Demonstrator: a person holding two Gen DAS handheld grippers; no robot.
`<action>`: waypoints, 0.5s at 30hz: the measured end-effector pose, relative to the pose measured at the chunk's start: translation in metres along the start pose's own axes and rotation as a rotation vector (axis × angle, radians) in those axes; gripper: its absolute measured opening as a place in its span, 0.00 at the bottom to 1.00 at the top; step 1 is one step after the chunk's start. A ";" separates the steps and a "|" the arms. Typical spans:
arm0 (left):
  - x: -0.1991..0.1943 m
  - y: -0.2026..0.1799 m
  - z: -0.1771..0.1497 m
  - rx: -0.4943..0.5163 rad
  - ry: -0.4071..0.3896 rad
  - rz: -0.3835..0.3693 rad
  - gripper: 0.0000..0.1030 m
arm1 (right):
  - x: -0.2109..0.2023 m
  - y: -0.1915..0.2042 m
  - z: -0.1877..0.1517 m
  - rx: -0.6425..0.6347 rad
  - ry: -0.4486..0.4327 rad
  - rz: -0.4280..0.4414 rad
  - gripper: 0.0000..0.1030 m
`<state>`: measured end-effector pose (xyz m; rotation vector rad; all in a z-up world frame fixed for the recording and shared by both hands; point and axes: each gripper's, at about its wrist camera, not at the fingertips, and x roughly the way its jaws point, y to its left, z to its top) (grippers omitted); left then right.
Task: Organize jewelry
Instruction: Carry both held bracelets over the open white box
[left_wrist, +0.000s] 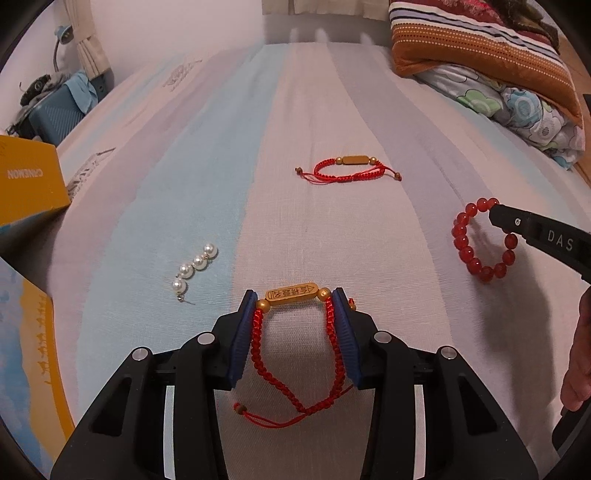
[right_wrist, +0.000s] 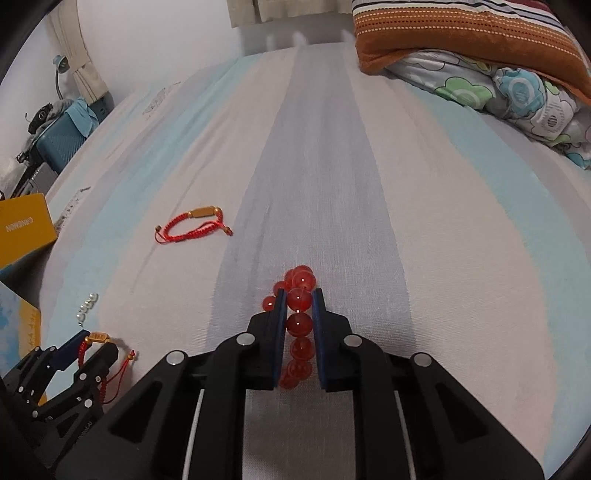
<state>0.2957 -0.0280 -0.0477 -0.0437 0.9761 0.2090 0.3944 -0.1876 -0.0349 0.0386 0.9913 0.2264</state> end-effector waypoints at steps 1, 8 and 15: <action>-0.002 0.000 0.000 -0.001 -0.001 -0.001 0.39 | -0.002 -0.001 0.000 0.002 -0.002 0.002 0.12; -0.017 0.001 0.004 0.002 -0.017 -0.006 0.39 | -0.021 0.000 0.004 0.020 -0.022 0.024 0.12; -0.025 0.003 0.005 0.002 -0.019 -0.008 0.39 | -0.034 0.005 0.001 0.005 -0.039 0.025 0.12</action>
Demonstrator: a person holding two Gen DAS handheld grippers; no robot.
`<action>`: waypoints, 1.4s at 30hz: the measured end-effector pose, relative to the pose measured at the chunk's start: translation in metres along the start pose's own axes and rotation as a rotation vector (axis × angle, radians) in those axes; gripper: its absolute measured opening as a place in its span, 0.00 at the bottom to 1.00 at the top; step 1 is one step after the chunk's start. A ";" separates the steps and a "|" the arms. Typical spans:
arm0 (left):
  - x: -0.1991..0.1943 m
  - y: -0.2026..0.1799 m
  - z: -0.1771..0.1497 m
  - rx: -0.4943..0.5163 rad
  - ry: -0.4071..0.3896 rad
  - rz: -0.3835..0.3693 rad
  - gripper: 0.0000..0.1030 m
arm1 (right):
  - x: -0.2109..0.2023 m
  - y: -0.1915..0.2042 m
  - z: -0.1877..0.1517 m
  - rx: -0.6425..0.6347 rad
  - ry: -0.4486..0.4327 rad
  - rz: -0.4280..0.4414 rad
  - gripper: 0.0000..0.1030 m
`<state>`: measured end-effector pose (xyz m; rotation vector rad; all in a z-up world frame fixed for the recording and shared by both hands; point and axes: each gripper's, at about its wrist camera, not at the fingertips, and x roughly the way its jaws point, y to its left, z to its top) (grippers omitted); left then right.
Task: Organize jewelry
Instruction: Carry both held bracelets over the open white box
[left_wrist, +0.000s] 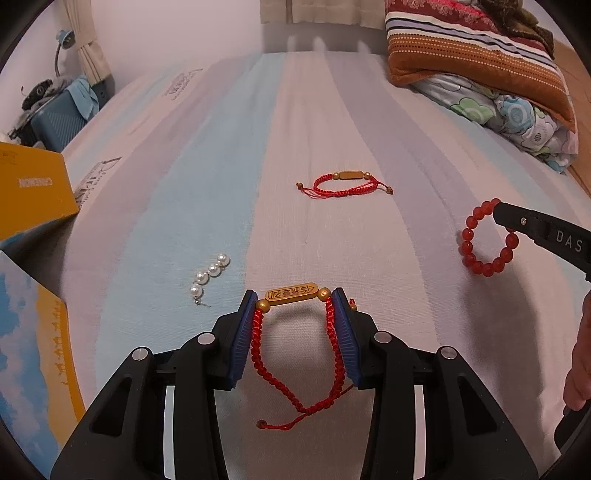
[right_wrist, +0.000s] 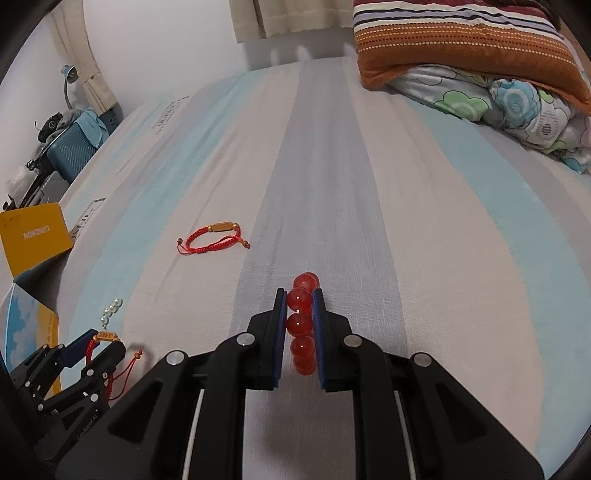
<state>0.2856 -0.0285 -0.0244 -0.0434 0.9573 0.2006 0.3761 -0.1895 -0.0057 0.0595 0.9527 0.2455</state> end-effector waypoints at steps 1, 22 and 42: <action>-0.002 0.000 -0.001 -0.001 0.001 -0.003 0.39 | -0.002 0.001 -0.001 0.000 -0.003 0.000 0.12; -0.079 0.027 -0.012 -0.023 -0.007 -0.042 0.39 | -0.080 0.037 -0.032 -0.026 -0.035 -0.026 0.12; -0.150 0.089 -0.044 -0.071 -0.038 -0.046 0.39 | -0.140 0.109 -0.062 -0.090 -0.046 -0.013 0.12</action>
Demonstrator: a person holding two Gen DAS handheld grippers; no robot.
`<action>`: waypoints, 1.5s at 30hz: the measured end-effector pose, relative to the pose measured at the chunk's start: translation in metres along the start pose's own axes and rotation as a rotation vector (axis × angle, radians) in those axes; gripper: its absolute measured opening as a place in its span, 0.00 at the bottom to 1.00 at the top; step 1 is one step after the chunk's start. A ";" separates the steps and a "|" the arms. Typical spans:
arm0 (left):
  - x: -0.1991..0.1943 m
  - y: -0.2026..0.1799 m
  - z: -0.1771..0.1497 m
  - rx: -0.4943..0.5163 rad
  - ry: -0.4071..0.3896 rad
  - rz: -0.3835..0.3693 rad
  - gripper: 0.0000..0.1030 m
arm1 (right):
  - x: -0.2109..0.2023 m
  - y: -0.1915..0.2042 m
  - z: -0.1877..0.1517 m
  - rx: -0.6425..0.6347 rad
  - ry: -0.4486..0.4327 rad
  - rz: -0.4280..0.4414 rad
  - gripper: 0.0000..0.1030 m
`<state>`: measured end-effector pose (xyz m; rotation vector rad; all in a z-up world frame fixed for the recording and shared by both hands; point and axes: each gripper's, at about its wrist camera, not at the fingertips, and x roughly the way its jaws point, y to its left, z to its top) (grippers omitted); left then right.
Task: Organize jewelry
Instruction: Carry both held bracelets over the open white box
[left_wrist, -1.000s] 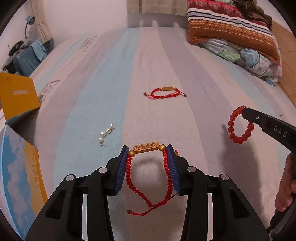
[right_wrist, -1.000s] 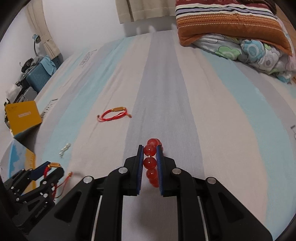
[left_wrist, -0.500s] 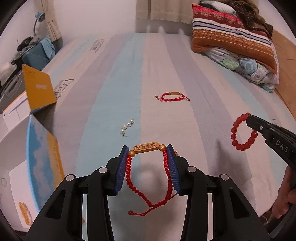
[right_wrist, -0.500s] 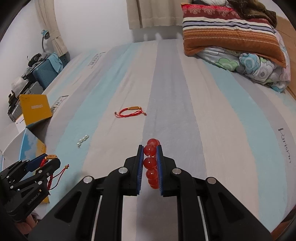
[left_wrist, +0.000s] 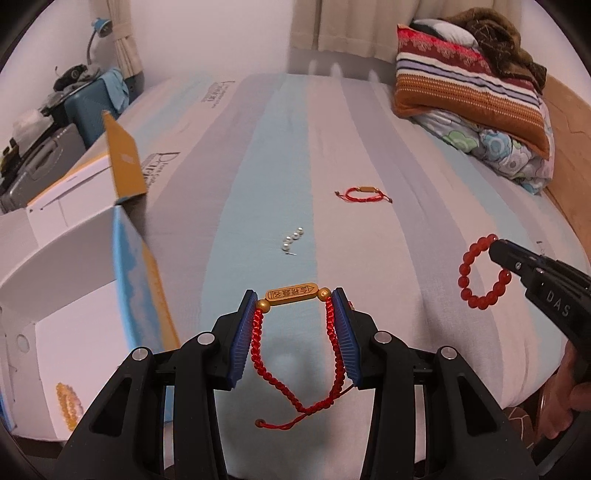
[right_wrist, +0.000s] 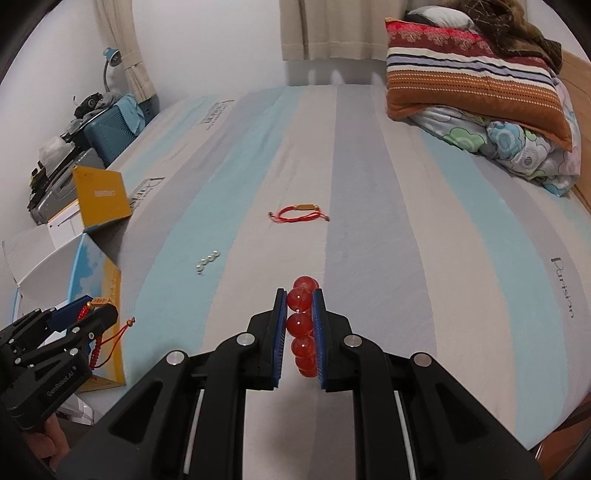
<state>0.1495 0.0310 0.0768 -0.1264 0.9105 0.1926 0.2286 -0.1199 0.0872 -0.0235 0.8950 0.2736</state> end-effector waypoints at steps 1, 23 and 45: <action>-0.004 0.004 -0.001 -0.002 -0.003 0.002 0.39 | -0.002 0.005 -0.001 -0.004 -0.002 0.003 0.12; -0.087 0.151 0.004 -0.141 -0.078 0.109 0.40 | -0.038 0.160 0.027 -0.141 -0.070 0.093 0.12; -0.091 0.304 -0.080 -0.336 0.014 0.235 0.40 | -0.023 0.345 -0.016 -0.375 -0.006 0.246 0.12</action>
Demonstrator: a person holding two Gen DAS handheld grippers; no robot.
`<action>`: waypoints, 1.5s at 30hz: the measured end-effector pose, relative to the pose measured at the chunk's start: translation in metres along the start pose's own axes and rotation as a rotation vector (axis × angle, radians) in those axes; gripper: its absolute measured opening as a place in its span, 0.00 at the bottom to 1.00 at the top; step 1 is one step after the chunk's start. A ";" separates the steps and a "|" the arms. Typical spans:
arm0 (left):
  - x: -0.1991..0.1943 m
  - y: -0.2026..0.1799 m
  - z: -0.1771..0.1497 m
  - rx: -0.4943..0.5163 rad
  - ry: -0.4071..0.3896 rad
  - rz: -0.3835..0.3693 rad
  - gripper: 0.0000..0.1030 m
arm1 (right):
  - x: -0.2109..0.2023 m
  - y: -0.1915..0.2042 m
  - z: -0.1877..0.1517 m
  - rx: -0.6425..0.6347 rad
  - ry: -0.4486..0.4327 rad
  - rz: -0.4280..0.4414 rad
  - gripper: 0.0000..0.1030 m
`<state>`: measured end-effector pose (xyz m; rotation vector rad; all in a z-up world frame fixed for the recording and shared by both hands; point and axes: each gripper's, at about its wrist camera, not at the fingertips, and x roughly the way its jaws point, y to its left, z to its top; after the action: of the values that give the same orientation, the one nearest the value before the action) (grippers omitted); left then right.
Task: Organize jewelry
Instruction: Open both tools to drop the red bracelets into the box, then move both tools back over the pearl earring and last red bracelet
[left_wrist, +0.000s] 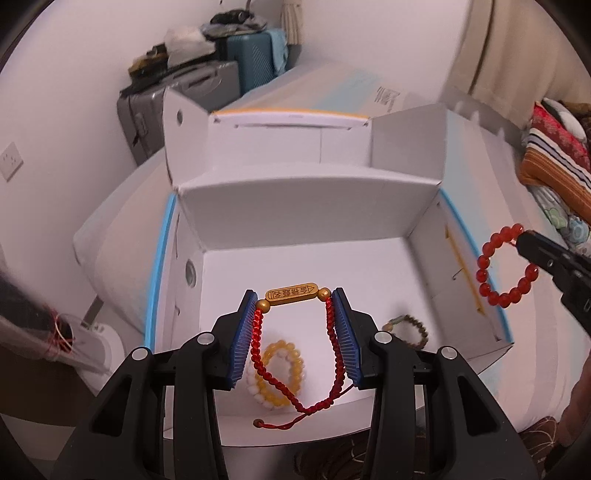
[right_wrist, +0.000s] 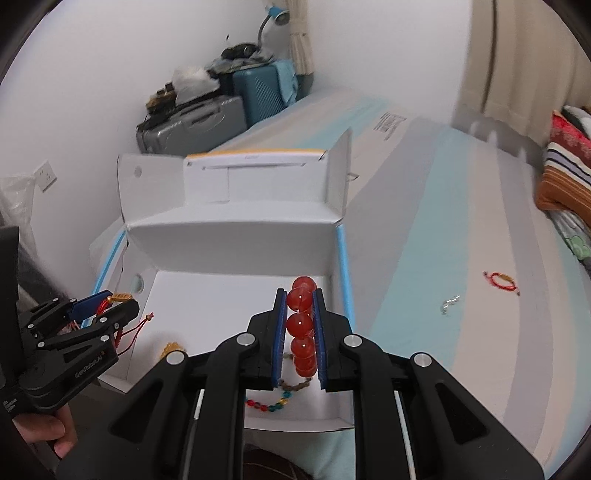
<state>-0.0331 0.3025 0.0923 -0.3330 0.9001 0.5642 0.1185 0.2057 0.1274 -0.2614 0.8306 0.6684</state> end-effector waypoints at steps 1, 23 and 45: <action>0.004 0.003 -0.002 -0.002 0.007 0.004 0.40 | 0.004 0.003 -0.002 -0.003 0.008 0.002 0.12; 0.007 -0.005 -0.003 0.015 -0.020 0.050 0.80 | 0.008 -0.010 -0.012 0.040 -0.026 -0.049 0.81; 0.006 -0.155 0.002 0.168 -0.054 -0.045 0.94 | -0.031 -0.173 -0.034 0.202 -0.042 -0.217 0.93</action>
<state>0.0628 0.1800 0.0948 -0.1846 0.8797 0.4508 0.1941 0.0432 0.1210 -0.1512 0.8096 0.3822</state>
